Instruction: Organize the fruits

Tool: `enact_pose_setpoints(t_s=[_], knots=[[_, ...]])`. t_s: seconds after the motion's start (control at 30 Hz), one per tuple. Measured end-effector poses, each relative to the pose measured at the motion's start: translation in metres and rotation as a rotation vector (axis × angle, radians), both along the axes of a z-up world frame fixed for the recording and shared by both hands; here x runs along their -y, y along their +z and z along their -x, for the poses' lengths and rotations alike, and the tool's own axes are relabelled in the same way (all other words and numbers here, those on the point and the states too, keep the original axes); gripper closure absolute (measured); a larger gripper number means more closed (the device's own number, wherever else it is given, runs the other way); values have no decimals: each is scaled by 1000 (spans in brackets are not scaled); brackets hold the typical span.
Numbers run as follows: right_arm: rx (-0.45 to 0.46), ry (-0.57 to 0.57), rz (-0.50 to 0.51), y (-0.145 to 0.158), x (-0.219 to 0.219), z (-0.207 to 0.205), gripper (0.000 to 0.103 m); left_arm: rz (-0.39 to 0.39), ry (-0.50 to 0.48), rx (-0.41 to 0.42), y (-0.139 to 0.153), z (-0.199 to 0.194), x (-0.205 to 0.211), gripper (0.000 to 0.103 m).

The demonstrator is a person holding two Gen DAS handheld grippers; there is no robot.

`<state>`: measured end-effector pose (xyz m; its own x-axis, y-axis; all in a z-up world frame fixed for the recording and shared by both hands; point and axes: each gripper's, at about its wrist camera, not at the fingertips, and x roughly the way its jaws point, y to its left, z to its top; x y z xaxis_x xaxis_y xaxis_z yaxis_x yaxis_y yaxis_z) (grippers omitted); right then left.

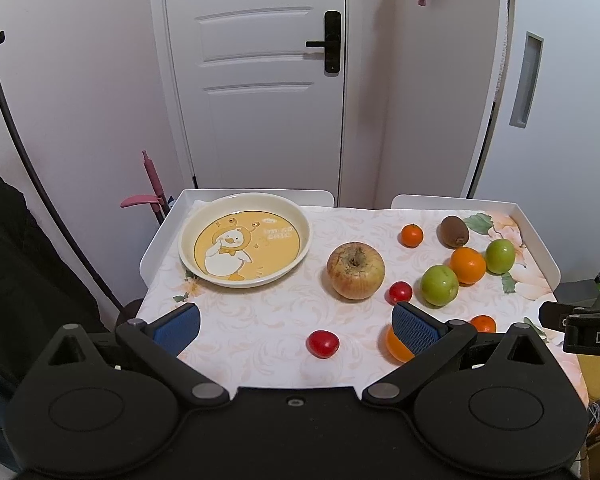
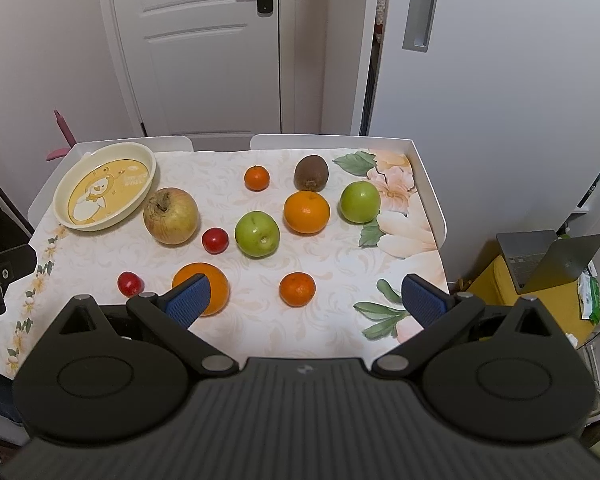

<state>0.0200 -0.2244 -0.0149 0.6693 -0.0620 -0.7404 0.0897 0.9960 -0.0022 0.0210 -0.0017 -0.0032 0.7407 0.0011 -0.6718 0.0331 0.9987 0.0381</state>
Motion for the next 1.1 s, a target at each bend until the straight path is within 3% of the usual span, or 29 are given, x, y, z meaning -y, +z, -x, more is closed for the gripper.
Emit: enact_pose_setpoints(t_s=[0.73, 1.1], knots=[[-3, 5, -4, -1, 2, -2, 0, -10, 10, -7, 2, -3, 2, 0], [17, 129, 14, -11, 1, -7, 0, -86, 16, -13, -3, -12, 5, 0]])
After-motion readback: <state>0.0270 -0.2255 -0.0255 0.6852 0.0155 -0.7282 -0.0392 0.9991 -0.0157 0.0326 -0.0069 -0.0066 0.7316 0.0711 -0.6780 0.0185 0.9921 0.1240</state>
